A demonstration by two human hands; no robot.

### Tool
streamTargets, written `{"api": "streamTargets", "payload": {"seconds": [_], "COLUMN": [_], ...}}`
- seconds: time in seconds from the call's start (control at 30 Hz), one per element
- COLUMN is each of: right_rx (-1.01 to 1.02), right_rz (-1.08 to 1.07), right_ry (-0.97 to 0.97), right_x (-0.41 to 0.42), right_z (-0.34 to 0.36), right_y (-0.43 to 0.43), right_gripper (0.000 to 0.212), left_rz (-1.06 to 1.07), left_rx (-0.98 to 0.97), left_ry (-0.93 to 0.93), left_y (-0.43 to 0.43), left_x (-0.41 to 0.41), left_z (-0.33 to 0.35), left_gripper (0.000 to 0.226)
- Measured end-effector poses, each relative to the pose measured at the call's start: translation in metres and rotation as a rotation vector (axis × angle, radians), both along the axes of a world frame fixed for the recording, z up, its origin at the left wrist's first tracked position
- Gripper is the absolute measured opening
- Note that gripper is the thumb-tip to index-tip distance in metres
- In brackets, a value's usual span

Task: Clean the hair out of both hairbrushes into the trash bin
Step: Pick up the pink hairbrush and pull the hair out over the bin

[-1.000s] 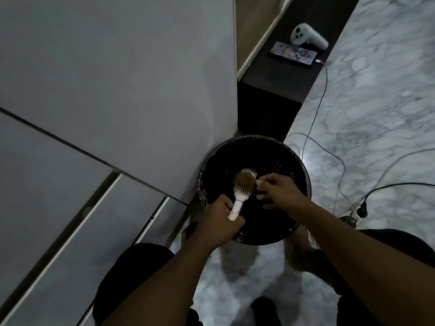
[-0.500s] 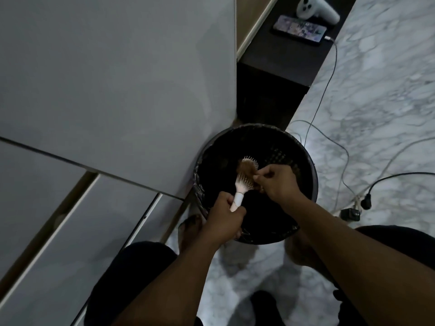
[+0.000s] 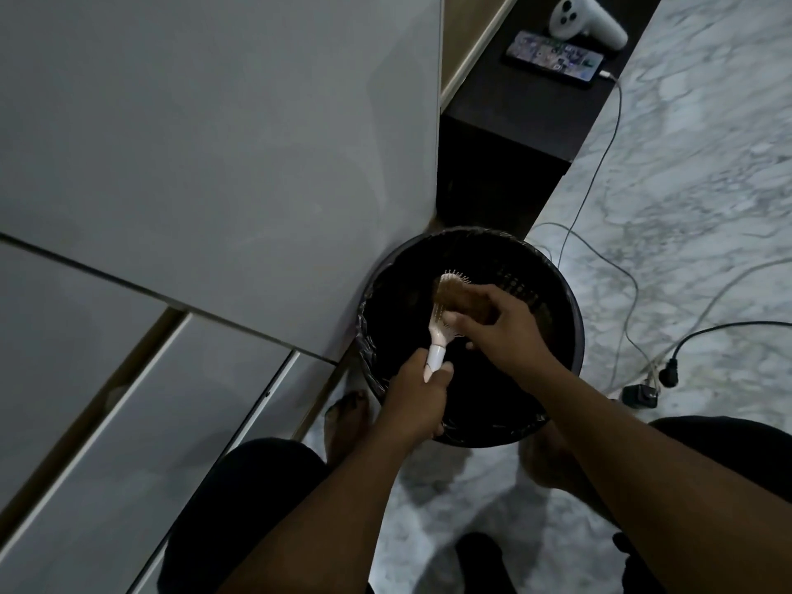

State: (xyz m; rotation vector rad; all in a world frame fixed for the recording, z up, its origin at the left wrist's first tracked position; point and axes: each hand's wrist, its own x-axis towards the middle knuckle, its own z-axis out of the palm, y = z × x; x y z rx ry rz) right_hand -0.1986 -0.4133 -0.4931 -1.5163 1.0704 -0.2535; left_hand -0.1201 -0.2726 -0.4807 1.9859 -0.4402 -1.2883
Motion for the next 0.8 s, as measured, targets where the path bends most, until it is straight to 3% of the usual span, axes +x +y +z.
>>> {"api": "streamTargets", "payload": {"seconds": [0.07, 0.13, 0.33, 0.43, 0.6, 0.67, 0.73, 0.8], "right_rx": [-0.006, 0.074, 0.538, 0.666, 0.188, 0.006, -0.035, 0.112], "right_rz": [-0.086, -0.145, -0.301, -0.413, -0.062, -0.049, -0.143, -0.260], "right_ry": [0.019, 0.001, -0.167, -0.167, -0.113, -0.060, -0.004, -0.048], "right_x": [0.004, 0.004, 0.004, 0.006, 0.006, 0.007, 0.009, 0.009], "right_z": [-0.001, -0.002, 0.017, 0.021, 0.016, 0.008, 0.002, -0.002], "right_y": [-0.003, -0.009, -0.010, -0.013, -0.006, -0.006, -0.011, -0.016], "right_gripper": [0.013, 0.004, 0.026, 0.024, 0.040, 0.029, 0.009, 0.003], "left_rz": [0.006, 0.007, 0.040, 0.026, -0.085, -0.072, -0.074, -0.067], "left_rx": [-0.001, -0.011, -0.035, -0.022, -0.017, -0.018, -0.012, -0.004], "left_ry": [-0.025, -0.061, -0.116, -0.159, -0.237, -0.256, -0.268, -0.260], "left_y": [0.000, 0.001, 0.000, 0.001, 0.004, 0.004, 0.004, 0.004], "left_x": [-0.002, -0.002, -0.001, -0.002, -0.005, -0.006, -0.006, -0.005], "left_z": [0.000, -0.001, -0.001, -0.002, -0.005, -0.005, -0.005, -0.005], "left_gripper": [0.018, 0.019, 0.023, 0.021, 0.016, 0.017, 0.018, 0.018]}}
